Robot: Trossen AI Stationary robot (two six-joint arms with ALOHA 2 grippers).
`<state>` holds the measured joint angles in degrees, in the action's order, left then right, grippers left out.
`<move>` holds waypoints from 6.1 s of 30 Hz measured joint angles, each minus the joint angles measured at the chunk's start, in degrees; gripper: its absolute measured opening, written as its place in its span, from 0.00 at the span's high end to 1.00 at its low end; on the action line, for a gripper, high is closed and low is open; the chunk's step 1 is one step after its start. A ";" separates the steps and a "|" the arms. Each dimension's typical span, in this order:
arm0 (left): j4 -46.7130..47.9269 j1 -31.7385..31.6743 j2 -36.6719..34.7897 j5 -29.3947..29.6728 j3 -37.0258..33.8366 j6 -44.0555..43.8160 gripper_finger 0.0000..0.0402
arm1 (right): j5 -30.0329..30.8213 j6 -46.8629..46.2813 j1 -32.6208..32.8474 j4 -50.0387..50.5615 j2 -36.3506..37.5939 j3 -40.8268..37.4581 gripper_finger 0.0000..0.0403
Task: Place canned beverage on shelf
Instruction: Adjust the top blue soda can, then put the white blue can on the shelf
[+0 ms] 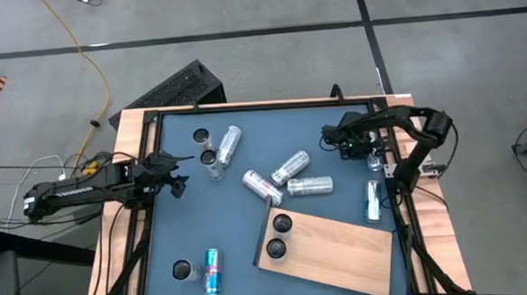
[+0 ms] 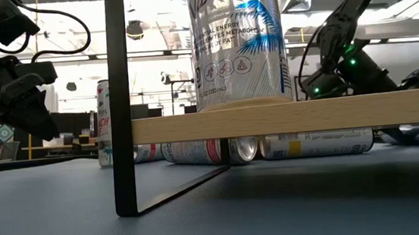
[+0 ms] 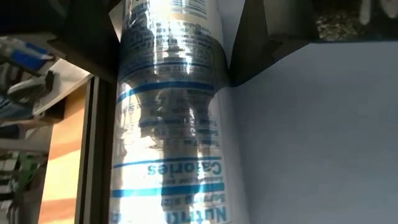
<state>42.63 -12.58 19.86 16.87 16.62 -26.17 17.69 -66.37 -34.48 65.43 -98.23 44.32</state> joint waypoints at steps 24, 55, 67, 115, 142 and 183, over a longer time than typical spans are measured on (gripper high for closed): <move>-0.02 0.02 0.00 0.01 0.00 -0.17 0.33 | 3.92 -5.44 11.67 -9.88 15.35 -0.06 0.58; 0.00 0.00 0.00 -0.01 0.00 -0.15 0.33 | 72.09 -4.11 77.51 -48.39 8.69 0.13 0.58; 0.00 0.00 0.00 -0.01 0.00 -0.15 0.33 | 72.19 -6.97 78.51 -58.95 -2.21 0.16 0.58; 0.00 0.01 0.00 -0.01 -0.02 -0.15 0.33 | 56.11 -26.18 31.71 -44.02 0.51 -14.60 0.35; -0.02 0.02 0.00 -0.01 -0.02 -0.15 0.33 | 45.12 -21.61 37.92 -33.09 0.47 -6.94 0.30; 0.00 0.02 0.00 -0.01 -0.02 -0.15 0.33 | 22.11 46.99 44.95 -51.56 36.03 -1.62 0.30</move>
<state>42.63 -12.56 19.86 16.86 16.60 -26.33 39.80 -19.38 10.47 13.87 -62.19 42.69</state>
